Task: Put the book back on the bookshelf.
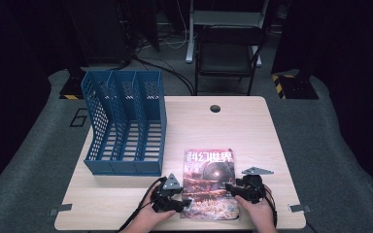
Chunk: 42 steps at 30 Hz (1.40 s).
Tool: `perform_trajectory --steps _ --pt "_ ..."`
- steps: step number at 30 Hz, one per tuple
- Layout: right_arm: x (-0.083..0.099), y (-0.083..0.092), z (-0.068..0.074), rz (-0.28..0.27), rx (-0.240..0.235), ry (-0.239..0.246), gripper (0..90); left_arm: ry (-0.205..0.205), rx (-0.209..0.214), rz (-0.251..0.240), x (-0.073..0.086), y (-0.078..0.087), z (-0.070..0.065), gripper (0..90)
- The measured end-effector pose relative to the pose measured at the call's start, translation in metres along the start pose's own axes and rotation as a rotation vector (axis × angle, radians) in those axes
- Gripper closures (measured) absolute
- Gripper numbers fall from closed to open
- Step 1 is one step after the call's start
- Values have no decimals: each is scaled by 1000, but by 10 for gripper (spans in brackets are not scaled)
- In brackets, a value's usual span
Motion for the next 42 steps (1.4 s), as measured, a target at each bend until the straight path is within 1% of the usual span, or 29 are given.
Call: perform_trajectory --steps 2,3,4,5,6,8,9,10,12,14,16,18,19,20,21,22,24,26,29,31,32,33,34,35,36,39,40,41,42 --pt "0 0 1 4 5 -2 467 -7 -5 0 0 1 -2 443" --pt "0 0 1 4 5 0 475 3 3 5 1 1 -3 444" --pt "0 1 1 3 5 -3 485 4 -7 2 1 1 -4 444" --pt "0 1 1 3 5 -3 485 4 -7 2 1 1 -4 444" --pt "0 2 2 1 -1 -22 497 1 -11 5 2 2 -6 444" --pt "0 3 3 0 -3 -26 503 5 -6 13 3 3 -7 444" --pt "1 4 3 -3 -5 -18 508 -4 -10 16 3 4 -9 444" --pt "3 6 6 9 -1 -21 517 -5 -17 17 5 5 -11 444" --pt "5 8 8 14 -4 -11 526 3 -11 19 6 6 -13 444" --pt "5 11 9 13 -6 -12 544 3 -23 12 8 7 -15 444" --pt "4 12 9 8 -10 -20 546 6 -25 9 8 7 -15 444" --pt "1 12 7 -13 -32 -49 533 9 -28 3 8 7 -15 443" --pt "-1 11 6 -15 -37 -53 527 9 -19 7 9 8 -15 443" --pt "-1 10 5 -11 -42 -66 523 9 -30 -3 9 7 -15 443" --pt "-1 10 5 -11 -42 -66 523 9 -30 -3 9 7 -15 443" --pt "-1 9 5 -11 -43 -78 512 2 -21 -1 9 8 -14 443" --pt "-1 3 3 -1 -35 -94 488 9 -21 -20 10 7 -15 443" --pt "-2 2 3 -1 -29 -87 483 15 -21 -27 10 7 -15 443" --pt "-3 -2 2 6 -15 -103 462 4 -23 -24 11 7 -14 443" --pt "-4 -3 3 1 -15 -110 457 2 -19 -24 11 7 -14 442" --pt "-4 -4 1 -5 -14 -99 457 1 -19 -28 11 7 -14 443" --pt "-4 -4 1 -5 -14 -99 457 1 -19 -28 11 7 -14 442" --pt "-5 -4 2 -9 -12 -118 461 5 -19 -34 11 7 -14 443" --pt "-5 -4 2 -9 -12 -118 461 5 -19 -34 11 7 -14 443" --pt "-6 -4 1 -8 -21 -137 469 4 -14 -31 11 7 -15 443" --pt "-7 -1 0 -23 -42 -165 474 0 -18 -29 11 7 -14 443" --pt "-7 -1 0 -23 -42 -165 474 0 -18 -29 11 7 -14 442" --pt "-9 1 0 -35 -55 -163 475 -2 -18 -27 11 7 -14 442" --pt "-9 2 1 -37 -60 -162 474 6 -13 -26 11 7 -15 443"
Point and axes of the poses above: each handheld gripper's, and its own axes: y roughly backward along the jaws, x roughly out of its underside, z roughly to its left, the point moved 6 cm from there along -y, roughly forward along the jaws, and after that the axes turned 7 degrees about -y, right-handed, at the moved point
